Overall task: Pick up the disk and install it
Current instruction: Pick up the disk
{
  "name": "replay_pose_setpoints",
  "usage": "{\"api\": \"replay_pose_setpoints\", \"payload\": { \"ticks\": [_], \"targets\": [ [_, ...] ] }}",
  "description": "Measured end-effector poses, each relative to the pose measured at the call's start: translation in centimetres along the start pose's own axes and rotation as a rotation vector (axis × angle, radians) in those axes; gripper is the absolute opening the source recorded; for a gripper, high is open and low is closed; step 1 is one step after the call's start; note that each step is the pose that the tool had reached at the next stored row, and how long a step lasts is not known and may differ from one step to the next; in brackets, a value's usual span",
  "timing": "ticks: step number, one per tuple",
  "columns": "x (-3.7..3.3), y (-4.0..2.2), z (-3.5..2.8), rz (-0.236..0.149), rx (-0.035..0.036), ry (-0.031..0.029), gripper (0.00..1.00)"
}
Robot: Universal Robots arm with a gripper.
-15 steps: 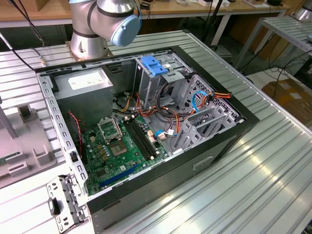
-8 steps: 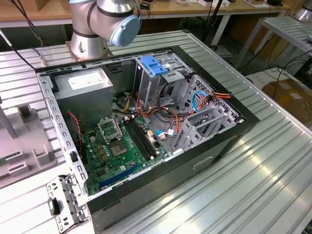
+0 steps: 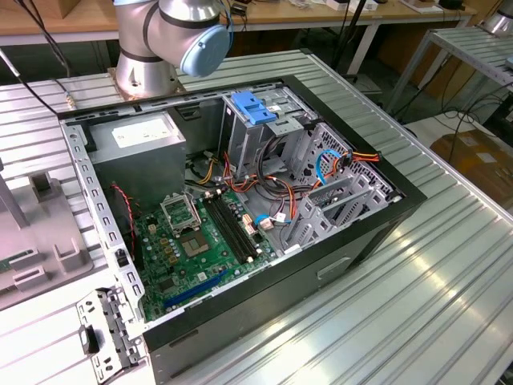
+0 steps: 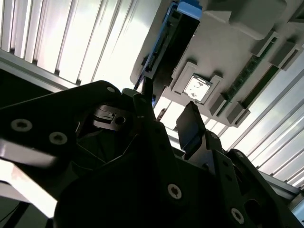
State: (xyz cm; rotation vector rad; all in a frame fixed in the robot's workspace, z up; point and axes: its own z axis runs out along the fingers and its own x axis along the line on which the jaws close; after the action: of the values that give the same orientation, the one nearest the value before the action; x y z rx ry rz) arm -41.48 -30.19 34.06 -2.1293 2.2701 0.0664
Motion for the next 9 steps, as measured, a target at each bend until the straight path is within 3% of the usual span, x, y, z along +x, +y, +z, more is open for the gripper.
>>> {"api": "replay_pose_setpoints", "payload": {
  "ticks": [5,9],
  "targets": [
    [-1.4,0.09,0.58,-0.004,-0.0012,0.0001,0.48],
    [-1.46,0.09,1.25,-0.021,-0.0029,0.0003,0.48]
  ]
}}
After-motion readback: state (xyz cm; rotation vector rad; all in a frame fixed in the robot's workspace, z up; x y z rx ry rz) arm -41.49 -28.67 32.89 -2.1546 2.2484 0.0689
